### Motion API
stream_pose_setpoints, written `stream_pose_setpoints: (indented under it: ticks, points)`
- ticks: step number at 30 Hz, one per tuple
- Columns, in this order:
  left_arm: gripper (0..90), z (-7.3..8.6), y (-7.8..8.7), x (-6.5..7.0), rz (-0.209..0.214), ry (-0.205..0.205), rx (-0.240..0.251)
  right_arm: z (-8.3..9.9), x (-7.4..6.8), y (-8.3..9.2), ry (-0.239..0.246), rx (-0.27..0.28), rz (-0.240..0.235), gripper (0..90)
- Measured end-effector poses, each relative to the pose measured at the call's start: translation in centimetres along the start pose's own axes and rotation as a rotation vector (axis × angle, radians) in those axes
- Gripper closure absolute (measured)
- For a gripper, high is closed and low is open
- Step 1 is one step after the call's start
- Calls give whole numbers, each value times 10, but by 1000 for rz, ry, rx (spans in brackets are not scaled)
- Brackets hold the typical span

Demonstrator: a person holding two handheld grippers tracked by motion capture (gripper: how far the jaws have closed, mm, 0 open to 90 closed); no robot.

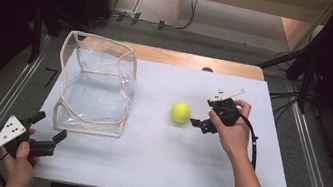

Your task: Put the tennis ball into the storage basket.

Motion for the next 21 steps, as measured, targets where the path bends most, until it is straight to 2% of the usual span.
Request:
stream_pose_setpoints:
  ticks: [14, 21]
  points:
    - [0, 0, 0, 0, 0, 2, 0, -11, 6, -23, 23, -96, -72, 0]
    - [0, 0, 0, 0, 3, 0, -2, -16, 6, -31, 38, -147, -85, 0]
Point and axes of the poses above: each handheld gripper's, and its own axes: y roughly backward along the jaws, z roughly out of its underside, x roughly to its right, the point moved 5 cm from there along -y, roughly forward along the jaws, and after that the axes turned 9 degrees about y, right-handed, at the moved point
